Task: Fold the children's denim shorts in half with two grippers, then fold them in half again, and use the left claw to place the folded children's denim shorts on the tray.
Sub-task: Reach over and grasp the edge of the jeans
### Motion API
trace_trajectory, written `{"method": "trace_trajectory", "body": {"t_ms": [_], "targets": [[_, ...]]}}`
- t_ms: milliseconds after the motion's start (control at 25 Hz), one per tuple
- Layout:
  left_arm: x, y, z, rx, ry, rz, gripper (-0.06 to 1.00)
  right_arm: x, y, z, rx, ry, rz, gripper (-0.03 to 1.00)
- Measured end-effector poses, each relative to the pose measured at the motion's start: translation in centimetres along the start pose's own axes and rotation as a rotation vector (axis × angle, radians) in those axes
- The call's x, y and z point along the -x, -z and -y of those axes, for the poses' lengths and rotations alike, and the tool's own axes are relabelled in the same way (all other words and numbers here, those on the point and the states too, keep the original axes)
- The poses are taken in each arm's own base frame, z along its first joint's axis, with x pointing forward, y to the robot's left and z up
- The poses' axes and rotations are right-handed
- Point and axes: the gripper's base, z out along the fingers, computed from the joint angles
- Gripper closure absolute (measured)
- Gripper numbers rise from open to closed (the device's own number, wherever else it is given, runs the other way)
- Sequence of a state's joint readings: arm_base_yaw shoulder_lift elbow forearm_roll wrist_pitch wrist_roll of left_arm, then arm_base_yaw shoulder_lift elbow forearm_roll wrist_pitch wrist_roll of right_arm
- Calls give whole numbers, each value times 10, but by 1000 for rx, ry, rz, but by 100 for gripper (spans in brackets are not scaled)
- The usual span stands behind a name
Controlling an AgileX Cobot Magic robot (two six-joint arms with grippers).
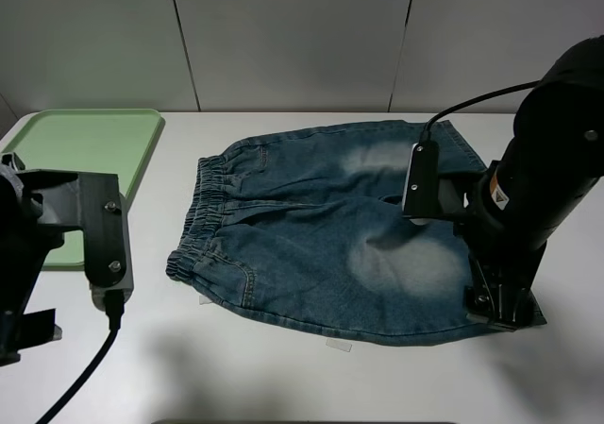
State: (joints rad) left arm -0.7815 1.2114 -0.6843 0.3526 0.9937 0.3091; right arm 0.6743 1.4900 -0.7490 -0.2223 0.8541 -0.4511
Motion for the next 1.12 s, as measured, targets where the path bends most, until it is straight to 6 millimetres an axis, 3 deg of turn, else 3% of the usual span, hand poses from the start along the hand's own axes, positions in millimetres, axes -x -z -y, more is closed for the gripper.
{"method": "trace_trajectory", "body": {"t_ms": [200, 640, 920, 1120], "targets": [[4, -7, -6, -1, 1, 27, 4, 2, -16, 3, 15, 45, -50, 27], [8, -9, -6, -5, 5, 57, 4, -15, -48, 36, 40, 20, -75, 27], [8, -9, -6, -4, 6, 64, 4, -26, -70, 28, 47, 115, -55, 27], [9, -9, -7, -2, 6, 70, 4, -37, -80, 38, 42, 76, -57, 27]]}}
